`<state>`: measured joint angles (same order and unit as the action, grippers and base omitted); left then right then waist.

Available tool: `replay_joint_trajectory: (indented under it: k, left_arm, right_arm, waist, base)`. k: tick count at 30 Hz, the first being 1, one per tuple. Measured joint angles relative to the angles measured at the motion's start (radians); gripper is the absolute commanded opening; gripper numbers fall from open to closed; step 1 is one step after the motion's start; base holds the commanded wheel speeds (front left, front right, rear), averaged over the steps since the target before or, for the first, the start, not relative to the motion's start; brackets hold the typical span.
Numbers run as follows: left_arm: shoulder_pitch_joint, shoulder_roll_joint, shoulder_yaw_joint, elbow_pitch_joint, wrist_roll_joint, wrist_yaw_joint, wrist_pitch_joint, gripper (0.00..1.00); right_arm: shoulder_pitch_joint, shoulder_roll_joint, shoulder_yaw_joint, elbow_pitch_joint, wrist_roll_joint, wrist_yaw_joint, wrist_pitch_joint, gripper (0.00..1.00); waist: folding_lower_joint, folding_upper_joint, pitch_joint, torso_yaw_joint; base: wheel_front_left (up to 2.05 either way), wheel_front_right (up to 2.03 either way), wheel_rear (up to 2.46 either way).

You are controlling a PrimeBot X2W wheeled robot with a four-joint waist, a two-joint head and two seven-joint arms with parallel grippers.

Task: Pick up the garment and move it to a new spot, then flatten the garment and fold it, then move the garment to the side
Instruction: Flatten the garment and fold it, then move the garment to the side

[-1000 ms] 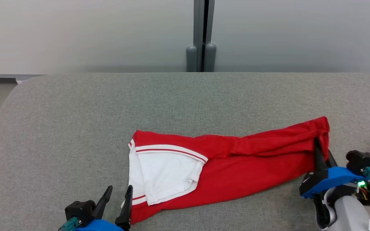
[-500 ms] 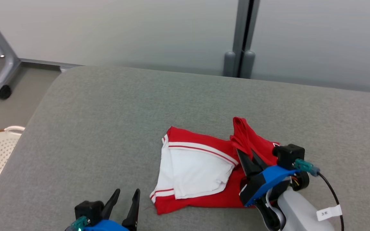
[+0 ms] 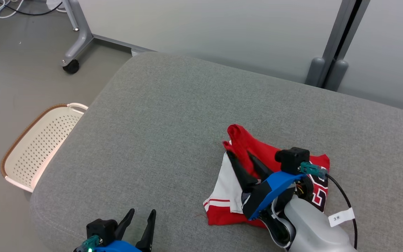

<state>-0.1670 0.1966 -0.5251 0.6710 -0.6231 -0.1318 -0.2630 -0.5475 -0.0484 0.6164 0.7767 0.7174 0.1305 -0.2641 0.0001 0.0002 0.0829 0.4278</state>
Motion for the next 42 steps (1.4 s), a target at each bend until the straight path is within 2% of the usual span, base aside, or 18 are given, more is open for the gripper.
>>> replay_joint_trajectory:
  k: [4, 7, 12, 18, 23, 30, 42]
  left_arm:
    - [0.000, 0.007, 0.016, 0.003, -0.001, 0.000, 0.000, 1.00]
    - [0.000, 0.005, 0.032, -0.004, 0.010, 0.000, 0.000, 1.00]
    - [0.003, 0.001, 0.086, -0.028, 0.046, 0.000, 0.000, 1.00]
    - [0.022, -0.016, 0.200, -0.087, 0.148, 0.012, 0.000, 1.00]
    - [0.049, -0.036, 0.287, -0.128, 0.234, 0.029, 0.000, 1.00]
    - [0.088, -0.058, 0.386, -0.155, 0.339, 0.043, 0.000, 1.00]
    - [0.159, -0.104, 0.501, -0.173, 0.447, 0.043, 0.000, 1.00]
  right_arm:
    - [-0.007, 0.002, 0.022, -0.062, 0.042, 0.000, 0.000, 1.00]
    - [-0.005, 0.002, -0.019, -0.076, 0.018, 0.000, 0.000, 1.00]
    - [0.038, 0.001, -0.208, -0.095, -0.133, 0.000, 0.000, 1.00]
    - [0.162, -0.002, -0.464, -0.171, -0.333, 0.000, 0.000, 1.00]
    - [0.246, -0.001, -0.562, -0.215, -0.443, 0.000, 0.000, 1.00]
    - [0.329, -0.001, -0.598, -0.241, -0.524, 0.000, 0.000, 1.00]
    - [0.393, -0.001, -0.584, -0.242, -0.541, 0.000, 0.000, 1.00]
  waist:
    - [0.0000, -0.0001, 0.003, -0.021]
    - [0.0000, 0.0000, 0.002, -0.060]
    - [0.0000, -0.0001, -0.003, -0.142]
    - [-0.0001, -0.0001, -0.015, -0.250]
    - [0.0000, 0.0000, -0.028, -0.333]
    - [-0.0001, -0.0001, -0.047, -0.421]
    - [-0.0001, -0.0001, -0.088, -0.503]
  base:
    - [0.00, 0.00, 0.00]
    - [0.00, 0.00, 0.00]
    - [0.00, 0.00, 0.00]
    - [0.00, 0.00, 0.00]
    - [0.00, 0.00, 0.00]
    - [0.00, 0.00, 0.00]
    - [0.00, 0.00, 0.00]
